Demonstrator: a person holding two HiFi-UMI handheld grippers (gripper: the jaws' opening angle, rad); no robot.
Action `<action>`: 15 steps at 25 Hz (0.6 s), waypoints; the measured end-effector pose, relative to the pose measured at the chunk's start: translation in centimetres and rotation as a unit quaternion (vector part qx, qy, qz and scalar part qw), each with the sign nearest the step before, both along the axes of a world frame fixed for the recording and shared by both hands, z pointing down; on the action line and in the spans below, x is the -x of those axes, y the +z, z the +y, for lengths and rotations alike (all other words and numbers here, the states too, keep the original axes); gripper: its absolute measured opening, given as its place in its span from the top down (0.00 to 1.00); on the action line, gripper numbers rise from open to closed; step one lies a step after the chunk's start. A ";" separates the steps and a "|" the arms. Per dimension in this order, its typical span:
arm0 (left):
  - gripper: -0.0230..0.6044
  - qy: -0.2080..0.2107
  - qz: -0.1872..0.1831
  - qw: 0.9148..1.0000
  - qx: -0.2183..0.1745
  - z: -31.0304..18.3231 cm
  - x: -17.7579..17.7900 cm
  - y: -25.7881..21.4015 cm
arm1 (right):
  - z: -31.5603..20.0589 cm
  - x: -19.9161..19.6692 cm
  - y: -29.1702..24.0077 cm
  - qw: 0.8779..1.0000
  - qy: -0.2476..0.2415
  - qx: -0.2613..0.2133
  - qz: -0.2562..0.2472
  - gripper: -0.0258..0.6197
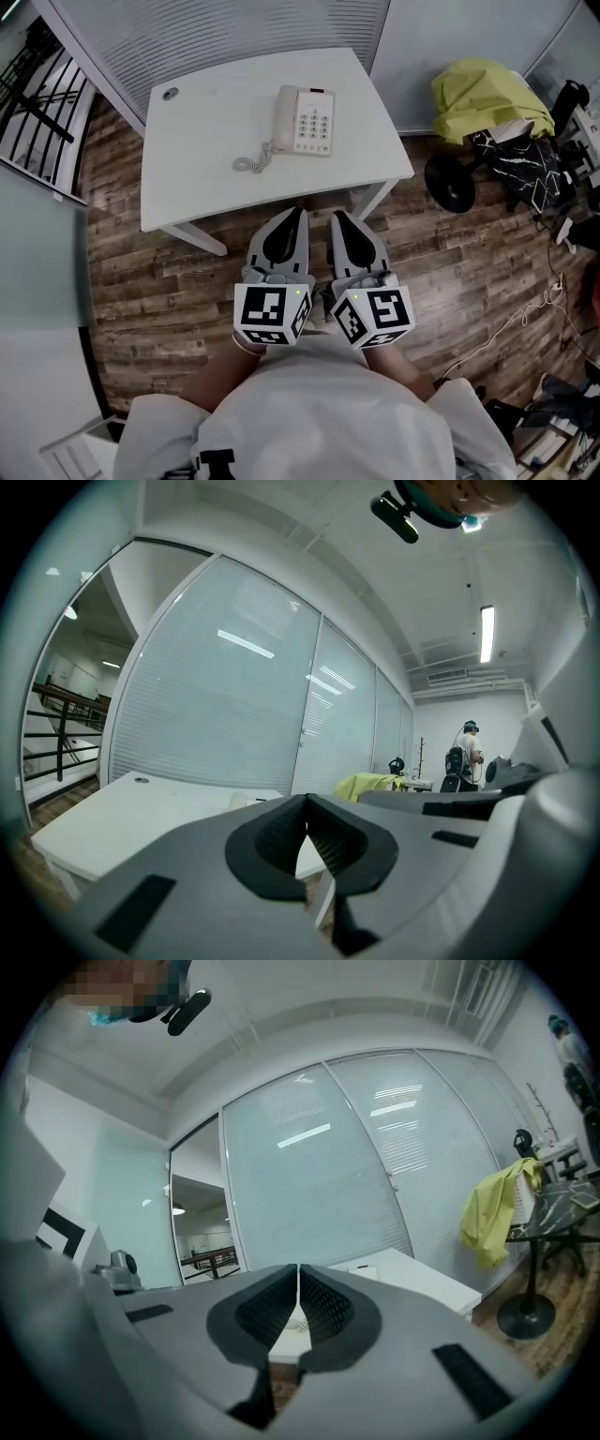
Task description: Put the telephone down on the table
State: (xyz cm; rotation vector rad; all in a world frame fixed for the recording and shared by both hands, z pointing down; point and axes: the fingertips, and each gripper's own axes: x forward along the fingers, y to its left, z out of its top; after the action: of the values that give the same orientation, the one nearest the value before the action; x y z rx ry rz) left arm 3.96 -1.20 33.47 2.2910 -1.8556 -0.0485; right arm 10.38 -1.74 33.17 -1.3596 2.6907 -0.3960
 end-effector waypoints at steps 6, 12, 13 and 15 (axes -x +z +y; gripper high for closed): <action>0.96 -0.016 -0.002 1.000 0.000 2.1 0.3 0.4 | 1.7 0.5 0.8 1.000 -0.014 0.006 -0.001 0.91; 0.96 -0.042 0.001 0.999 0.007 4.1 1.9 1.4 | 3.7 1.5 1.9 0.999 -0.031 0.013 0.008 0.91; 0.96 -0.042 0.003 0.999 0.006 4.3 2.0 1.4 | 4.0 1.4 1.8 0.999 -0.030 0.012 0.009 0.91; 0.96 -0.039 -0.001 0.999 0.004 4.7 2.0 1.2 | 4.4 1.0 1.5 1.000 -0.023 0.007 0.007 0.91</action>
State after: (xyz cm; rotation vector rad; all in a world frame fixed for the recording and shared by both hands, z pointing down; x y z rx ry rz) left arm 1.91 3.48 34.71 2.2135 -1.9417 -0.0488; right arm 9.43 2.65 34.63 -1.3107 2.7410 -0.4117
